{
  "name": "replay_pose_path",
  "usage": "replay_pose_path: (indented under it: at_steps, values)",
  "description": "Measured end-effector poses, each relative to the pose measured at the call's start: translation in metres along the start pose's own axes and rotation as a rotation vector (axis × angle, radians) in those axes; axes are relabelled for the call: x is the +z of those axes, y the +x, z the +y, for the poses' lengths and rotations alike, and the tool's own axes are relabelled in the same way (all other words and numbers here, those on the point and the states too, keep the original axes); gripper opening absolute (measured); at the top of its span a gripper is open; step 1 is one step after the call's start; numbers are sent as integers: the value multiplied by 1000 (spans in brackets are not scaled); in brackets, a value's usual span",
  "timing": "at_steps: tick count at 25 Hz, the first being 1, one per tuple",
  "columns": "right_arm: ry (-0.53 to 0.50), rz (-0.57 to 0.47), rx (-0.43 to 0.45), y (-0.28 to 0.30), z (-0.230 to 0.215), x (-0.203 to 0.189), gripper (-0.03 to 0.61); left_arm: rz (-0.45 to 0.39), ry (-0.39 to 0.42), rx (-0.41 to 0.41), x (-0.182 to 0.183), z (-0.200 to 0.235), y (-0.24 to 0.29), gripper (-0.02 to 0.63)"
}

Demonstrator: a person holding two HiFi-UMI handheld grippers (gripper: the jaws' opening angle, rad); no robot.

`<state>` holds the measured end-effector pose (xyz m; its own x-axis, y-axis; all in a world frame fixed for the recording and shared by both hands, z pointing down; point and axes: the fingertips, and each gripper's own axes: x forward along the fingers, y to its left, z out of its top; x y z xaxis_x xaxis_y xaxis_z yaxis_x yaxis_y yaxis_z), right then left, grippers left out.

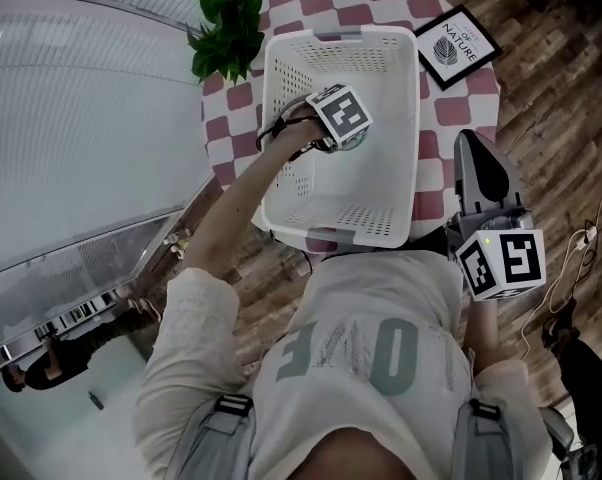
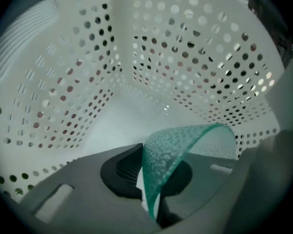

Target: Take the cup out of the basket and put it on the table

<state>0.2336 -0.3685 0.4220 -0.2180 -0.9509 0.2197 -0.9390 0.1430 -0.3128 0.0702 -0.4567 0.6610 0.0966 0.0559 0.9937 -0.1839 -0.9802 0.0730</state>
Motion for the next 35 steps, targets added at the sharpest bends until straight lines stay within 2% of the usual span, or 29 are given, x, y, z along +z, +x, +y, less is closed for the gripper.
replay_pose_path:
  at_steps: [5, 10, 15, 20, 25, 29, 32, 35]
  values:
    - [-133, -69, 117, 18, 41, 42, 11, -188, -122, 52, 19, 11, -52, 21]
    - [-231, -130, 209, 26, 88, 75, 11, -382, -177, 103, 26, 6, -114, 21]
    - [-302, -171, 295, 29, 136, 99, 11, -629, -240, 211, 15, -2, -197, 21]
    - [-352, -210, 388, 33, 184, 115, 11, -907, -345, 420, -19, -15, -290, 21]
    - [-332, -253, 455, 34, 222, 122, 11, -1142, -378, 690, -63, -40, -375, 21]
    - [-307, -279, 490, 32, 241, 129, 11, -1332, -454, 905, -98, -60, -427, 21]
    - [-297, -303, 508, 29, 250, 131, 11, -1457, -542, 998, -120, -76, -448, 21]
    - [-323, -361, 494, 24, 254, 130, 11, -1565, -575, 1089, -136, -91, -458, 21]
